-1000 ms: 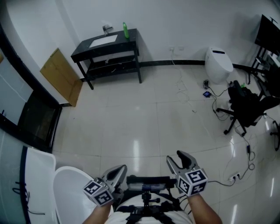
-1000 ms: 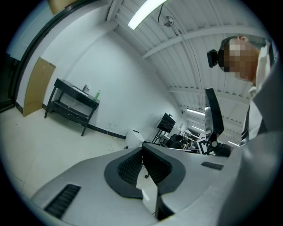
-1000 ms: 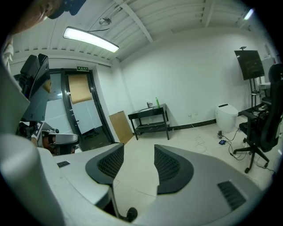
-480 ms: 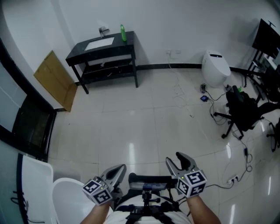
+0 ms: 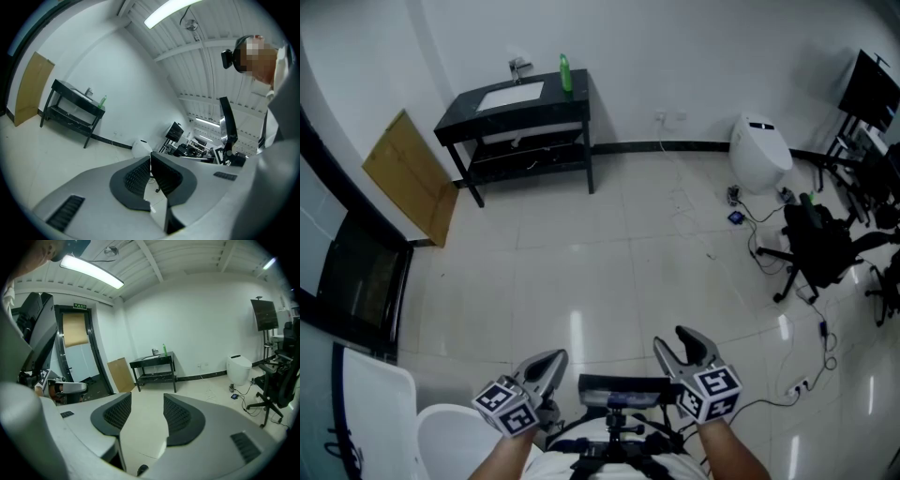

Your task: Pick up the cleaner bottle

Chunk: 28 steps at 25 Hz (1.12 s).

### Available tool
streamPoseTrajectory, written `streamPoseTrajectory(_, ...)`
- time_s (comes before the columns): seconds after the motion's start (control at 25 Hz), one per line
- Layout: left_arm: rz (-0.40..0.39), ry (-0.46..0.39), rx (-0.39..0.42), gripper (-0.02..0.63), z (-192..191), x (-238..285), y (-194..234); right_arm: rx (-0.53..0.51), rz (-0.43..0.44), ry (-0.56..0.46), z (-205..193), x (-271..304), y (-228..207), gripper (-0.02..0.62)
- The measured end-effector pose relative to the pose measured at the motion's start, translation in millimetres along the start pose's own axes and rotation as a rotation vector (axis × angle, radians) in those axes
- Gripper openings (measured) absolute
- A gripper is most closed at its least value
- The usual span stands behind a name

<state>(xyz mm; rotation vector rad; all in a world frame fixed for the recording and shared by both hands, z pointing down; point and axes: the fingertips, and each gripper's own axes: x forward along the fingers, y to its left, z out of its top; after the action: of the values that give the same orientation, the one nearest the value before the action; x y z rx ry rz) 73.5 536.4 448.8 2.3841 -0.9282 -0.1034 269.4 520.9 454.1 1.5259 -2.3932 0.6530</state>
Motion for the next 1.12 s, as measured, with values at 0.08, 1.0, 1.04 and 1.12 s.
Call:
streamPoseTrajectory(0.08,-0.001,0.001,-0.004,0.000,4,-4,10,-0.002,-0.009,0.000,4,8,6,0.222)
streamPoseTrajectory(1.0,0.006,-0.060,-0.040,0.000,39,-45,89,-0.059,-0.002,0.010,31,78,69,0.222)
streamPoseTrajectory(1.04,0.006,-0.062,-0.041,0.000,40,-46,92,-0.064,-0.001,0.008,33,80,71,0.222)
streamPoseTrajectory(1.12,0.001,-0.064,-0.042,0.000,42,-46,96,-0.068,-0.001,0.005,35,84,75,0.222)
